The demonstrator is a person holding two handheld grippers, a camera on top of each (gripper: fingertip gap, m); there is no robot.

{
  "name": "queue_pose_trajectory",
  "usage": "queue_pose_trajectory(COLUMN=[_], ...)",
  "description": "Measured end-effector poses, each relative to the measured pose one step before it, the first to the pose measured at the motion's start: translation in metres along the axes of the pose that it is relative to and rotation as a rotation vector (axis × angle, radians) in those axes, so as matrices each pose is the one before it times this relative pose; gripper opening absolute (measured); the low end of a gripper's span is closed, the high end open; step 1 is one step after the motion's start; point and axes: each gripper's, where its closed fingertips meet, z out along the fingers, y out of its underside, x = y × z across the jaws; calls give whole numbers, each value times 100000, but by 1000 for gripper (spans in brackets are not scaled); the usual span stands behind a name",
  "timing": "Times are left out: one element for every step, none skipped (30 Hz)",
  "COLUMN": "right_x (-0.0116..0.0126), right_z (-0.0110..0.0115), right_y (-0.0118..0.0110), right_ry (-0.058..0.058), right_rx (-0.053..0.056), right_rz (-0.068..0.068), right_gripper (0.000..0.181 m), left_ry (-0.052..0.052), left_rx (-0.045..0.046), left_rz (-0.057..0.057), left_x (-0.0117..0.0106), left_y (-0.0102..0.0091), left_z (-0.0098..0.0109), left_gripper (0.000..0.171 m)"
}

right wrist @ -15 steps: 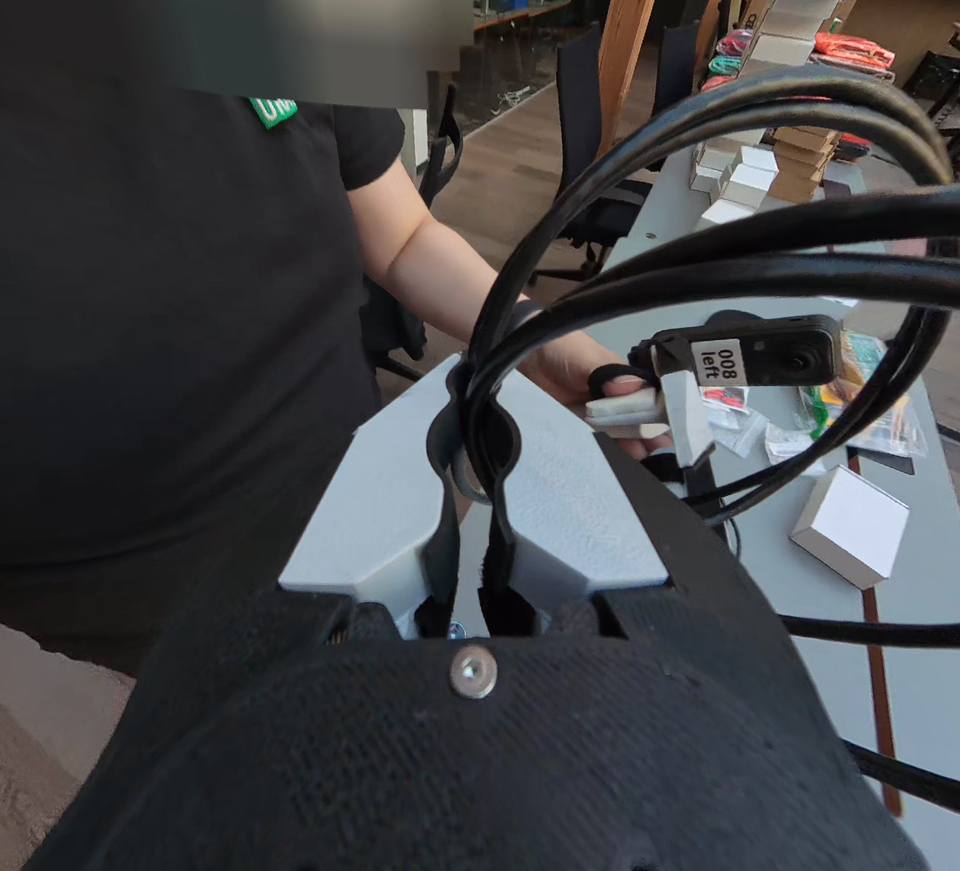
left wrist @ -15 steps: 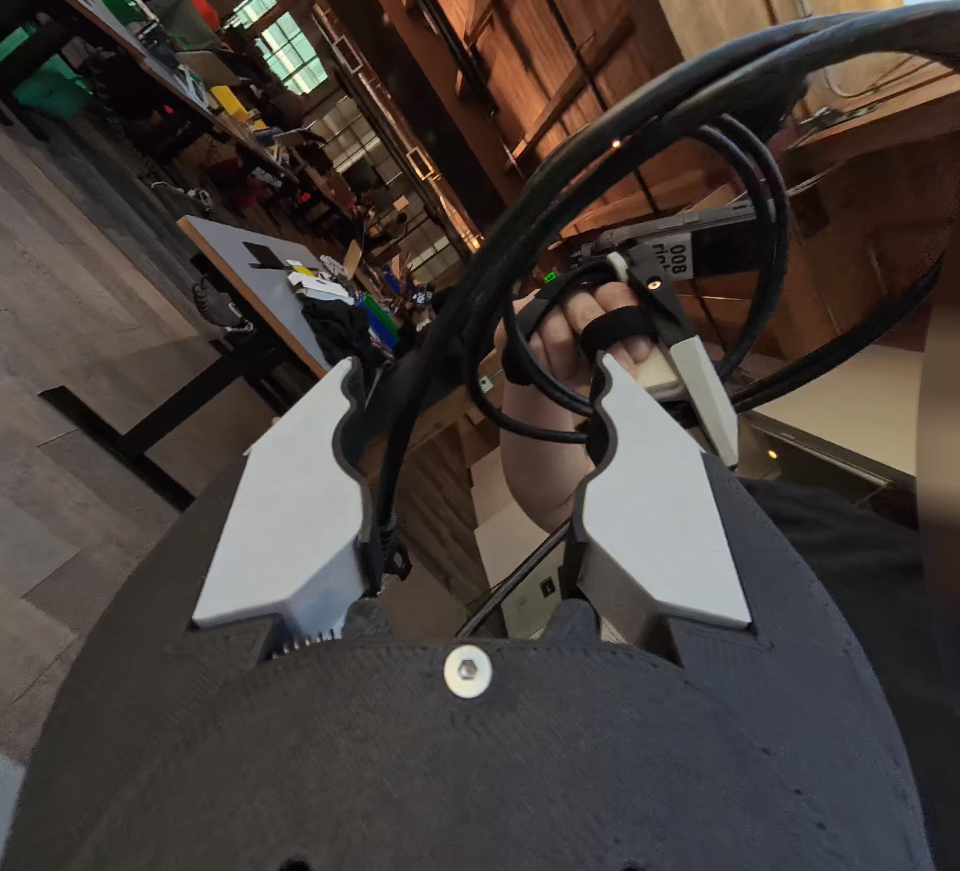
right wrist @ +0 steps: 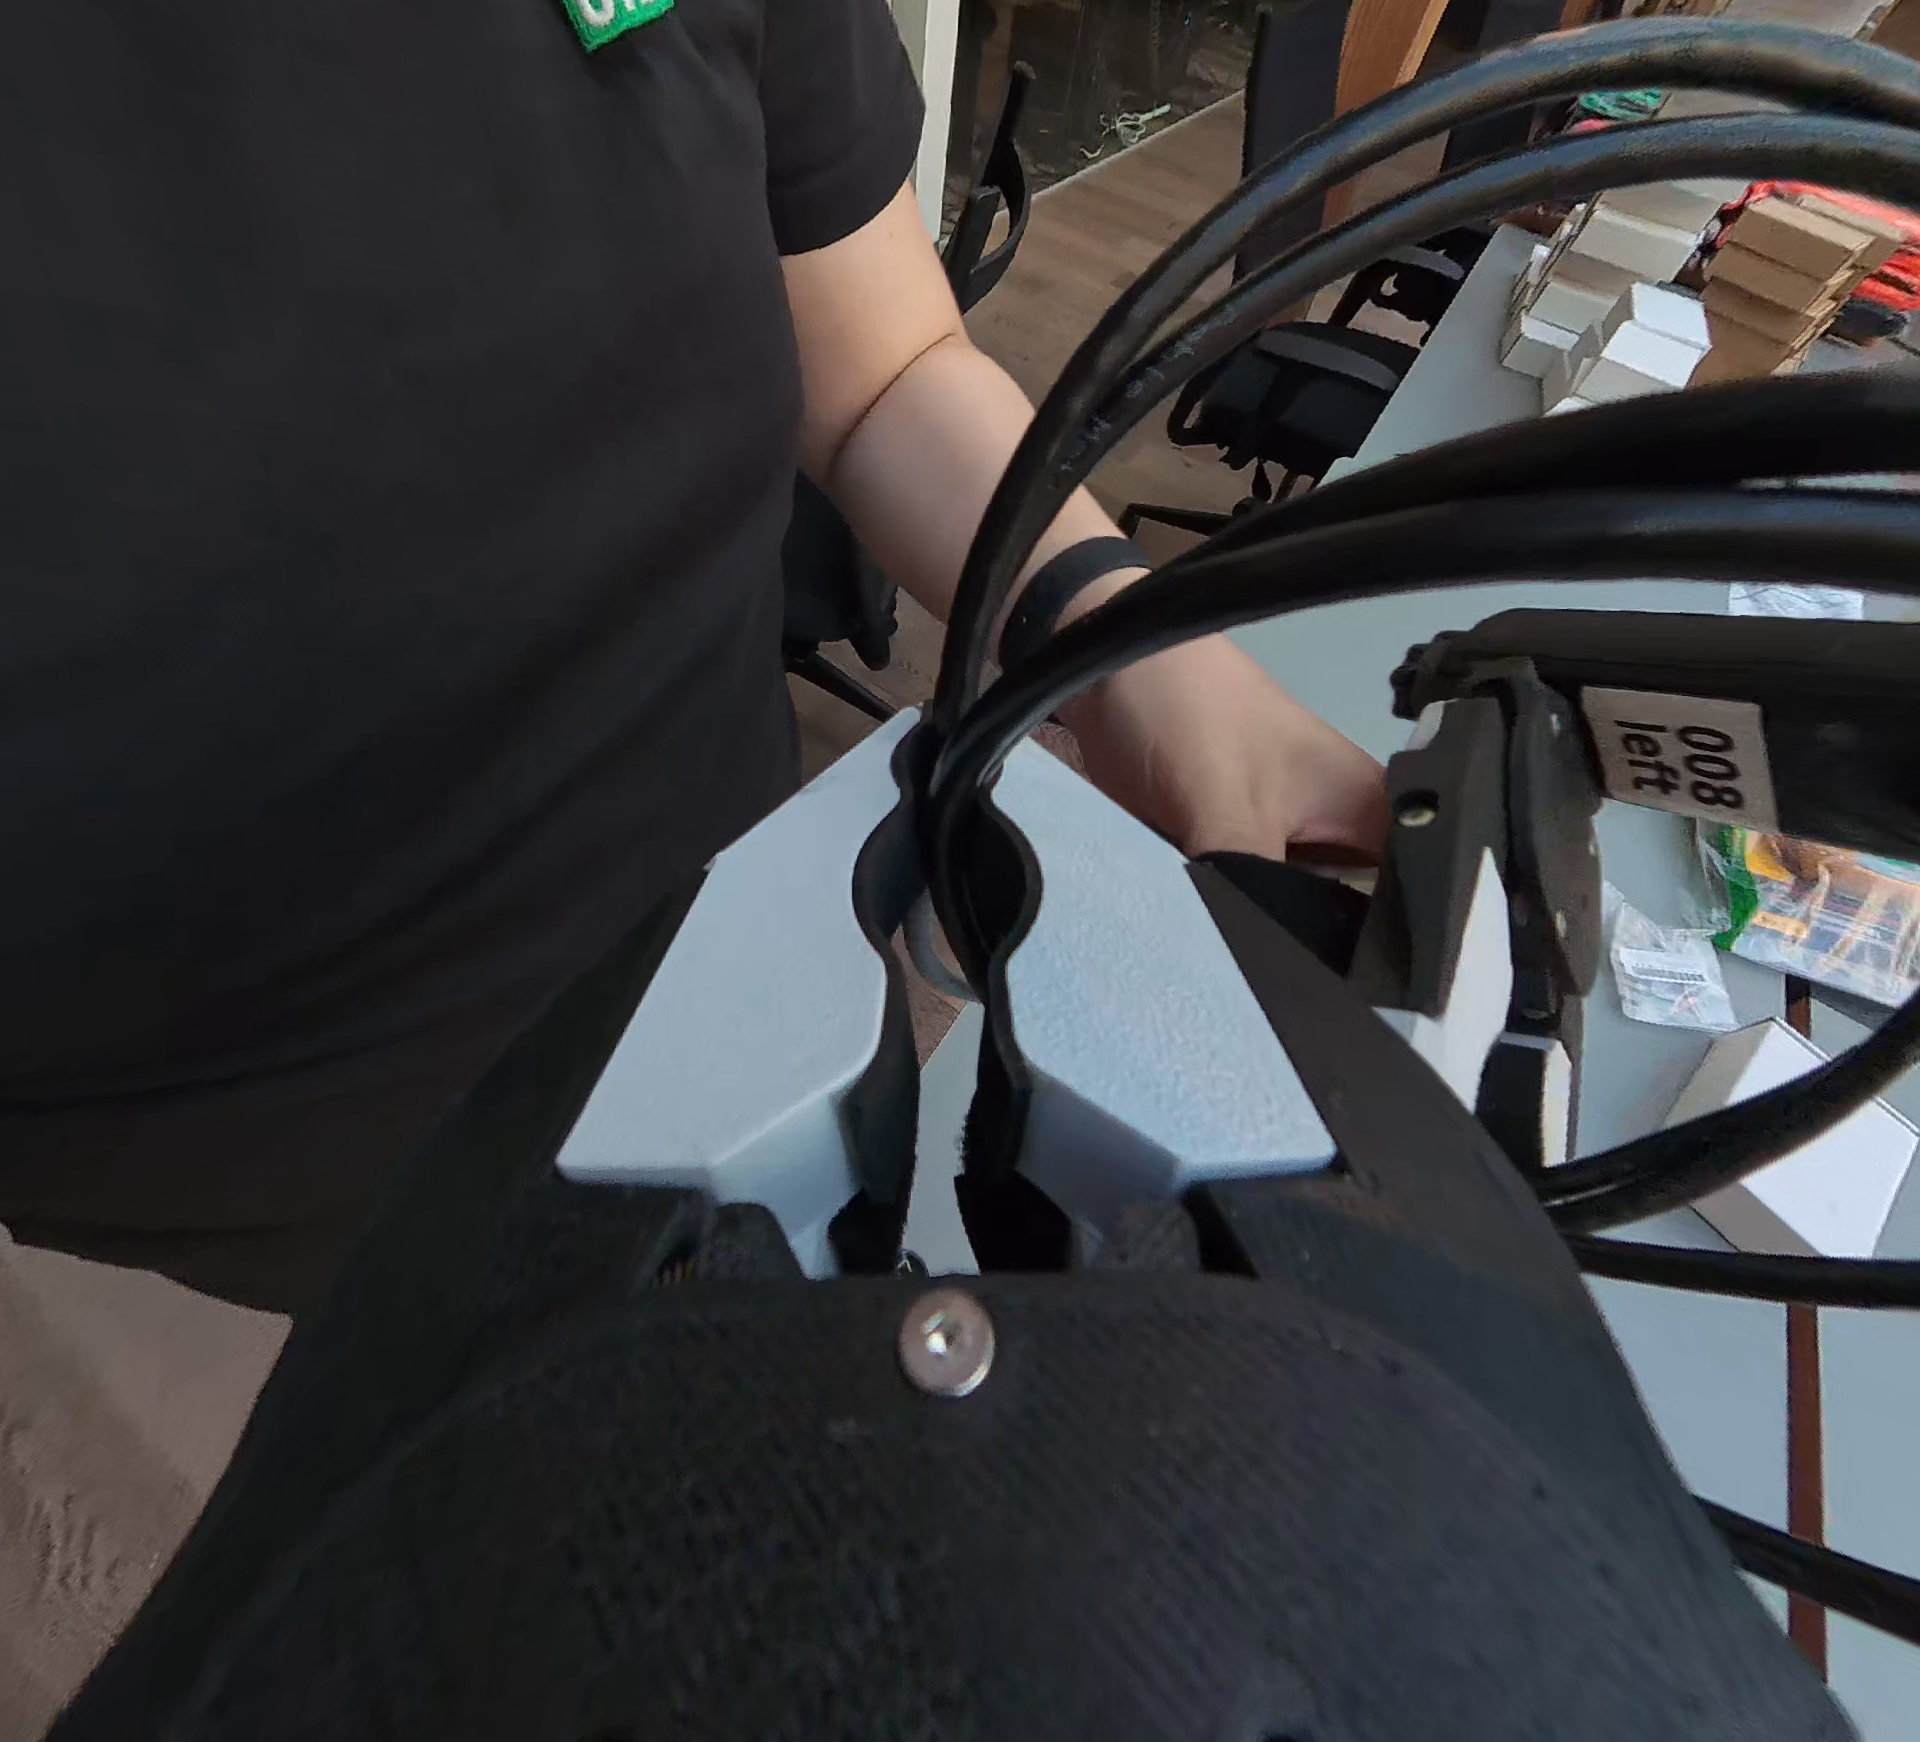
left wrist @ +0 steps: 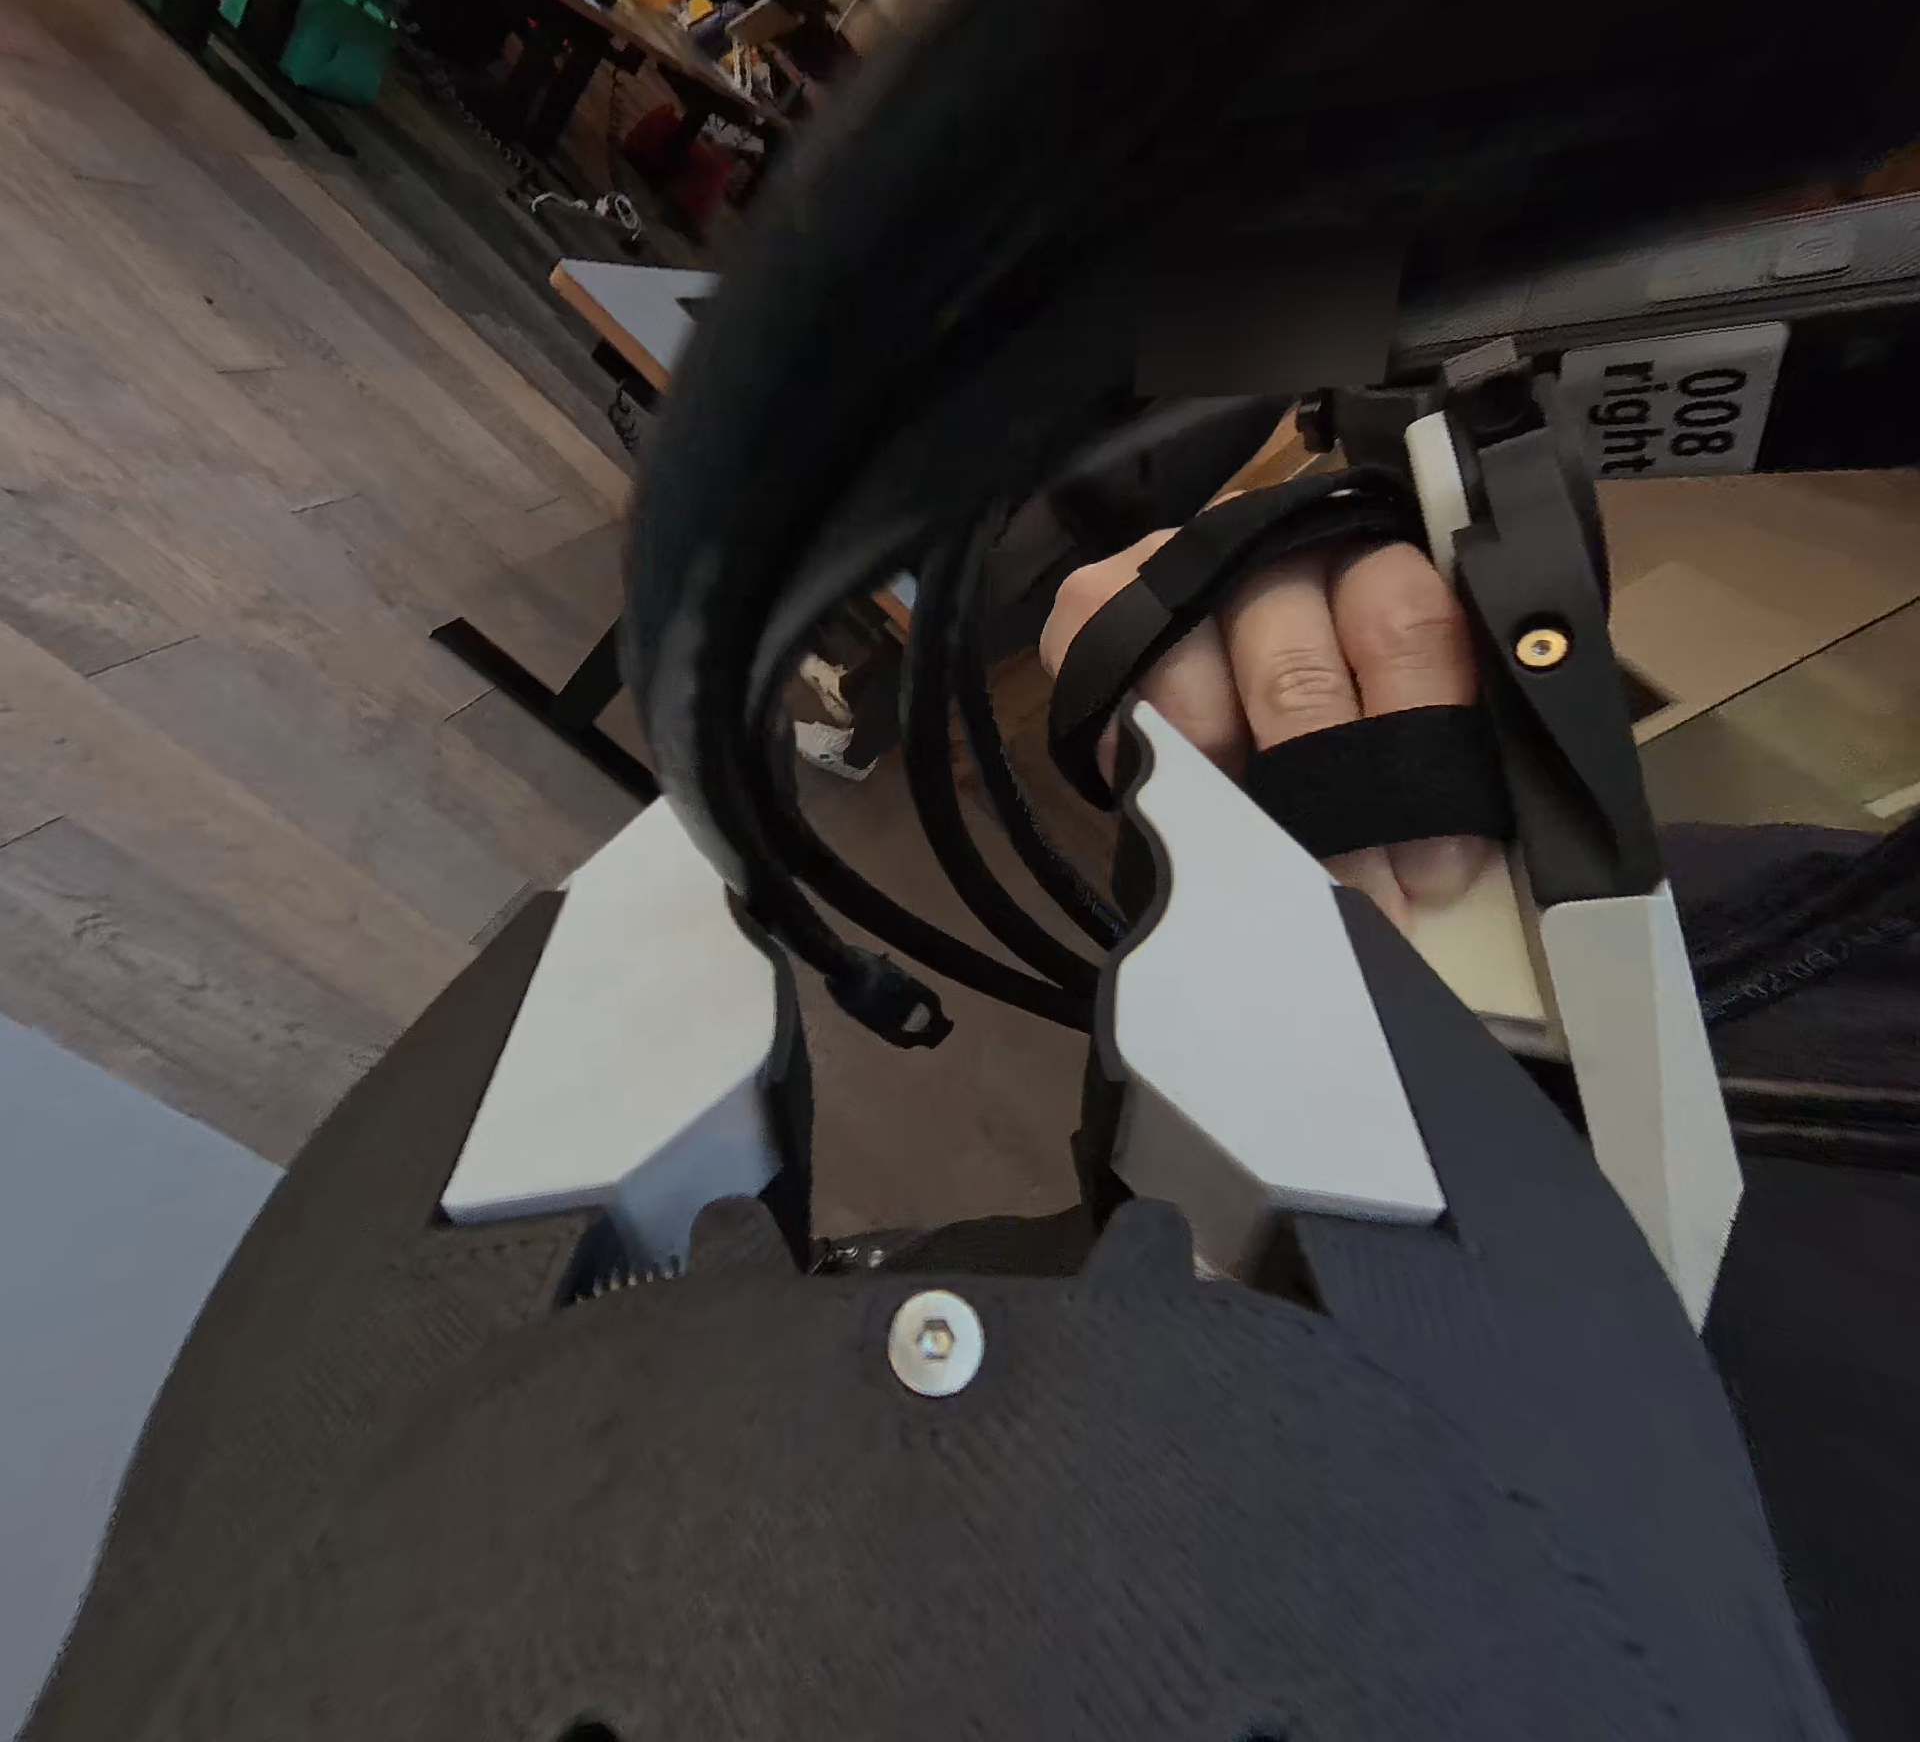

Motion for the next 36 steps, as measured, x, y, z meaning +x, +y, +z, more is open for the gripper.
queue_pose_trajectory(right_x=[-216,-166,-125,-170,234,367,295,442,678,773,650,540,424,179,-141,-556,-811,-570,-321,-85,357,672,725,859,1261,1602,1565,1552,1604,1660,1809,1955,1942,1810,1651,1556], right_z=[192,146,74,17,-27,-79,-87,-93,-132,-144,-103,-14,94,221,363,534,650,618,488,278,2,-241,-454,-637,-807,-918,-966,-1045,-1086,-1065,-1145,-1329,-1449,-1497,-1477,-1452], right_y=[214,170,63,79,517,638,459,469,540,485,489,448,204,-126,-340,-495,-550,-418,-133,115,208,163,92,93,143,104,77,-22,139,525,554,170,-233,-409,-555,-551], right_ry=[-1328,-968,-558,-1006,1350,2595,2255,3397,5297,6558,6142,5318,4757,3356,1321,-1397,-3473,-3138,-3355,-3803,-2933,-3074,-4922,-5752,-4112,-2565,-3446,-2266,-389,534,1543,2839,2788,1809,1616,2353], right_rx=[-990,-539,568,1274,-475,-17,1673,1673,637,324,-339,-1154,-510,883,1707,2760,3654,4103,4054,4112,5394,7086,8160,8327,7799,7553,6561,6057,4074,607,-536,1305,3409,3604,3198,2334], right_rz=[-65,22,-80,561,689,44,170,-8,-1011,-2637,-3633,-3864,-4058,-3727,-2364,-463,2026,4998,8473,11247,13122,15313,17077,16743,15613,14896,14553,9624,5206,5363,5749,3822,3664,5154,4447,3094], right_gripper=[0,0,0,0,0,0,0,0,0,0,0,0,0,0,0,0,0,0,0,0,0,0,0,0,0,0,0,0,0,0,0,0,0,0,0,0], left_ry=[-270,914,503,738,-124,-1842,-885,-618,-1630,-2613,-1976,-1063,-1024,-1225,-1324,-1460,-346,135,-589,-473,-172,517,1795,2585,2027,1545,2250,2417,971,-1725,-4489,-6179,-5542,-4276,-3444,-2892], left_rx=[-1893,-1457,-1217,-1049,-930,-1719,-1363,245,570,255,341,431,-346,-1926,-3186,-5146,-6196,-3802,-1392,-1,1334,2559,2563,1630,1281,288,1047,2905,1211,3,283,-142,-575,-931,-957,-834], left_rz=[369,-549,-1142,-1053,-1113,-2066,-2213,-2150,-954,130,494,679,875,1058,652,-1312,-3491,-4900,-6201,-6369,-6763,-7627,-7647,-7275,-7372,-7036,-6327,-5617,-4868,-3418,-2675,-1788,-964,-1628,-2535,-2857], left_x=[-101,-45,-228,-257,-408,-693,-558,-435,-491,-502,-262,24,157,215,209,62,-12,-224,-631,-932,-1157,-1241,-1155,-1068,-1183,-1338,-1326,-1289,-1434,-1703,-1912,-1939,-1655,-1334,-1116,-932], left_y=[282,209,155,83,22,68,-11,-264,-351,-400,-488,-550,-450,-134,215,793,1239,1306,1286,1262,1191,1114,1094,1110,965,827,335,-207,-321,-476,-705,-791,-856,-840,-834,-824], left_z=[39,-18,-83,-188,-274,-368,-436,-529,-583,-635,-659,-638,-596,-556,-466,-339,-196,-125,-201,-289,-355,-294,-152,19,138,227,262,230,231,206,211,349,540,743,901,1058], left_gripper=[46,31,18,4,2,2,1,1,0,1,1,1,1,1,1,1,2,2,2,2,2,2,2,2,3,2,3,2,2,2,2,1,1,1,1,1])
